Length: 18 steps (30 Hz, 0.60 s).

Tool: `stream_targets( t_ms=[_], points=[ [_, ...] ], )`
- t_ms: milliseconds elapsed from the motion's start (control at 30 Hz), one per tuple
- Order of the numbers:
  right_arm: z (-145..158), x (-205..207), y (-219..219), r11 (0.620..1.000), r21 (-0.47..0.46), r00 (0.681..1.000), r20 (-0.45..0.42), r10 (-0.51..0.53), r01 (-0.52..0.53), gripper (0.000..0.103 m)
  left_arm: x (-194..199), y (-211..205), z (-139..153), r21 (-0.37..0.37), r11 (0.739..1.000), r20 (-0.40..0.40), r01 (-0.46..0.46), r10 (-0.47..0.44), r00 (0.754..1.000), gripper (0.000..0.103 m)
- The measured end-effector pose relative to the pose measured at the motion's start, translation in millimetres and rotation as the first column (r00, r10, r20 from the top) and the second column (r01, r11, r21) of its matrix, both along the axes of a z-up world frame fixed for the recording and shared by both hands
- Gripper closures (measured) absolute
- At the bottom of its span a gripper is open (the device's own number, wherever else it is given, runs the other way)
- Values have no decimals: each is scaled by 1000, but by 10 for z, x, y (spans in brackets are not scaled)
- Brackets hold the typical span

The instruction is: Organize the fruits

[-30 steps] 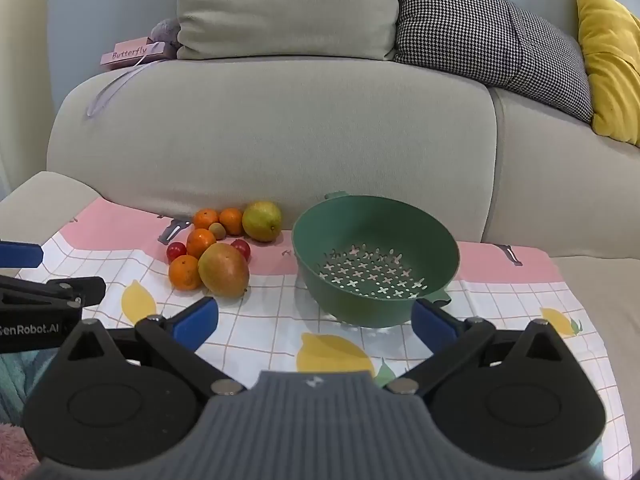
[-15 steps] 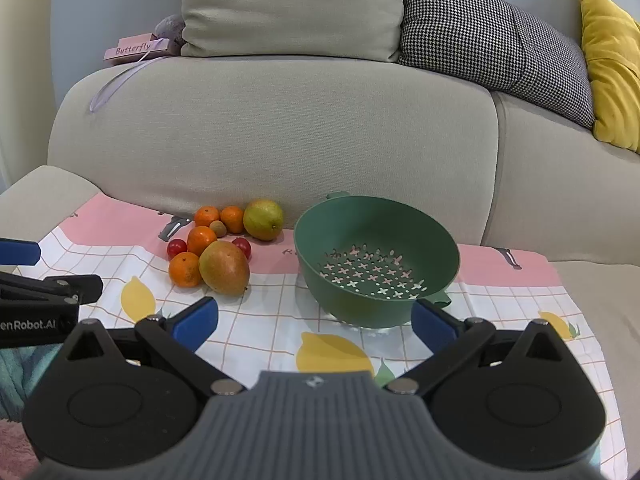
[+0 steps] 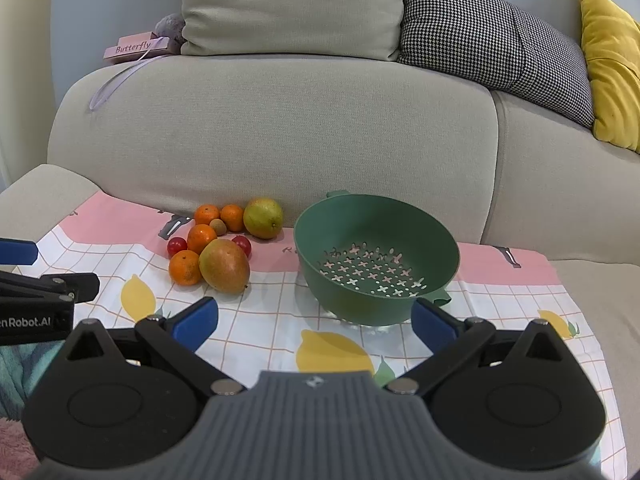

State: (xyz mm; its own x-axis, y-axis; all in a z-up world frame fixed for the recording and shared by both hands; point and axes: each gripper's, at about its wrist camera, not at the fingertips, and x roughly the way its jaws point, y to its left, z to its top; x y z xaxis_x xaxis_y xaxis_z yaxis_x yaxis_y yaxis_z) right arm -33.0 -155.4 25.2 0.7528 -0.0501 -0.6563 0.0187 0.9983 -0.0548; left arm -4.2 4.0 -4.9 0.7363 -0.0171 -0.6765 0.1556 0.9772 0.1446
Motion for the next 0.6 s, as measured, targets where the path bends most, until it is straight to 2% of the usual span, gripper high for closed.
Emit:
stream_targets(
  t_ms=[600],
  points=[
    [-18,-12,-8,1000,9,1000,-9,-6,7,4,-6,18,-9,-2,1000,0,0,0,1000,16]
  ],
)
